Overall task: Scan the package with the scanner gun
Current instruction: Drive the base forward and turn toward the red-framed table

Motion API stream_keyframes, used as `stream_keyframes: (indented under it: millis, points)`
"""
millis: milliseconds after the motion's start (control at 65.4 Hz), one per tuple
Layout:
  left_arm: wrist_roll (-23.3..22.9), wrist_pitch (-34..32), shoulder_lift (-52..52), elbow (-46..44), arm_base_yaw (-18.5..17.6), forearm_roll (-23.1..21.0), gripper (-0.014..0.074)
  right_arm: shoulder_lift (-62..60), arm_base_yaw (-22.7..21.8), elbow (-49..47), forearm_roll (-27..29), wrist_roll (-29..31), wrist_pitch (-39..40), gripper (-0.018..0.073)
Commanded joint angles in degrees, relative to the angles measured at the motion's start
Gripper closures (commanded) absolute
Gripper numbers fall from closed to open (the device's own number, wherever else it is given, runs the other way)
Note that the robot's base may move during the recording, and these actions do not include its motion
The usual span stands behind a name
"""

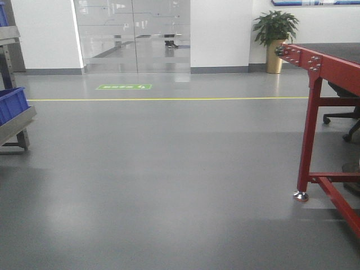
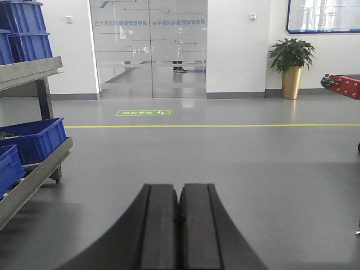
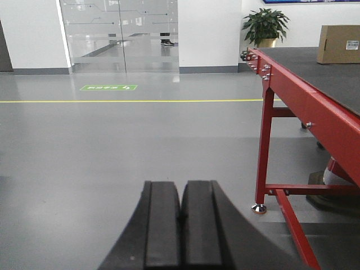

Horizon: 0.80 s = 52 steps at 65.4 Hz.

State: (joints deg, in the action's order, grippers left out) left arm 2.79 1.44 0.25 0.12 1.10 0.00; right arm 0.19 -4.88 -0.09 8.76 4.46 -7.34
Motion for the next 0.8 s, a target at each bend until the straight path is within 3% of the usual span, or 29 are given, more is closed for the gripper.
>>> stream_keyframes:
  millis: [0,780]
  points:
    - [-0.5,-0.9,-0.3,-0.1,-0.1,0.0,0.0707,-0.2,0.0,0.1,-0.3,0.0,1.3,0.0713]
    - [-0.5,-0.9,-0.3,-0.1,-0.1,0.0,0.0707,-0.2,0.0,0.1,-0.3,0.0,1.3,0.0713]
